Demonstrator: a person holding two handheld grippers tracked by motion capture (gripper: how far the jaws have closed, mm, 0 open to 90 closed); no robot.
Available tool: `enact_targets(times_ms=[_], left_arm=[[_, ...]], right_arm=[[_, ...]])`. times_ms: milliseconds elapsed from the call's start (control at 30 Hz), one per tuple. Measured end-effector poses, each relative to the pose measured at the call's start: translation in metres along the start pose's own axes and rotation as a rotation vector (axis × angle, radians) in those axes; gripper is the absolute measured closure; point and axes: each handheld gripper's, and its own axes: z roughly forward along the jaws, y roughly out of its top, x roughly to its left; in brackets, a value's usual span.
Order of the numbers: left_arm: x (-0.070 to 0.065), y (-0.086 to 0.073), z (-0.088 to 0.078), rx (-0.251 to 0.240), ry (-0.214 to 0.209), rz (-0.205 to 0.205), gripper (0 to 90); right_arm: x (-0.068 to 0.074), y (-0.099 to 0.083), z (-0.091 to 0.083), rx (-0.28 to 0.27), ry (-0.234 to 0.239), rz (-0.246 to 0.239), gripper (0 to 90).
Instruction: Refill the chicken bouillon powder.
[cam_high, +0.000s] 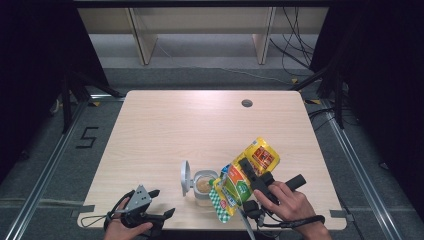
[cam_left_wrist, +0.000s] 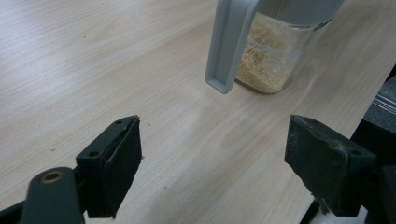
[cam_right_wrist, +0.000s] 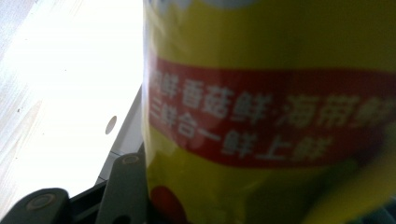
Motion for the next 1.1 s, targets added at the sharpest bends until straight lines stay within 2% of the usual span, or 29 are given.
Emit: enact_targets(times_ms=[100,133,167,200,367,433,467,533,600,667,700,833,867,900,967,1000,1033,1067,1100], left_arm=[[-0.0011,-0.0002,-0.0006,0.01,0.001,-0.012,18.2],[-0.002,-0.0007,0.0003,0.0,0.0,-0.03,18.2],[-0.0022,-0.0006,0.0007,-0.002,-0.004,-0.032,18.2],[-0.0002,-0.0002,0.0003,-0.002,-0.003,-0.001,18.2],[0.0001,0.0002,-0.001,0.016,-0.001,-0.001,18.2],[0.0007,0.0001,-0.0013,0.014,0.003,0.013,18.2],[-0.0002,0.0001,-0.0012,0.009,-0.001,0.0,18.2],[0.0016,0.0003,-0.0009,0.02,0.0,0.01,18.2],[0.0004,-0.0006,-0.0003,0.014,-0.001,-0.03,18.2],[0.0011,-0.0004,-0.0009,0.017,-0.001,-0.025,18.2],[0.0024,0.0,-0.0011,0.015,-0.002,-0.005,18.2],[0.0019,0.0002,-0.0017,0.012,-0.002,-0.01,18.2],[0.0032,0.0001,-0.0015,0.016,0.004,0.014,18.2],[0.0012,-0.0006,-0.002,0.031,0.008,-0.014,18.2],[0.0002,-0.0008,-0.0016,0.022,0.003,-0.021,18.2],[-0.0003,-0.0007,-0.0014,0.017,-0.002,-0.024,18.2],[-0.0011,-0.0006,-0.0006,0.008,-0.004,-0.034,18.2],[0.0008,-0.0004,-0.0004,0.015,-0.001,-0.004,18.2],[0.0008,-0.0004,-0.0004,0.015,-0.001,-0.004,18.2]], right_arm=[[-0.0006,0.0001,-0.0002,-0.002,-0.002,-0.002,53.3],[-0.0005,0.0,-0.0007,0.0,-0.002,0.004,53.3],[-0.0007,-0.0002,-0.0008,0.003,-0.001,0.005,53.3],[0.0001,-0.0006,-0.0003,0.004,-0.002,0.017,53.4],[0.0006,-0.0012,0.0005,-0.008,-0.012,0.012,53.4],[0.0008,-0.0011,0.0005,-0.007,-0.012,0.012,53.5],[0.0008,-0.0011,0.0003,-0.008,-0.012,0.01,53.8],[0.0009,-0.0013,0.0006,-0.016,-0.01,0.009,54.5],[0.0024,-0.0012,0.0013,-0.011,-0.003,0.021,54.6],[0.0025,-0.0011,0.002,-0.014,0.0,0.014,54.6],[0.0031,-0.0013,0.002,-0.016,-0.003,0.016,54.7],[0.0034,-0.0021,0.0022,-0.015,-0.004,0.017,54.7],[0.0031,-0.0021,0.0021,-0.015,-0.006,0.015,54.7],[0.0055,-0.0023,0.001,-0.001,-0.004,0.051,54.7],[0.0051,-0.0021,0.0008,-0.001,-0.004,0.049,54.7],[0.0031,-0.0018,0.001,-0.009,-0.008,0.022,54.7],[0.0032,-0.0017,0.0009,-0.01,-0.014,0.022,54.7],[0.0025,-0.0014,0.0008,-0.012,-0.007,0.019,54.8],[0.0025,-0.0014,0.0008,-0.012,-0.007,0.019,54.8]])
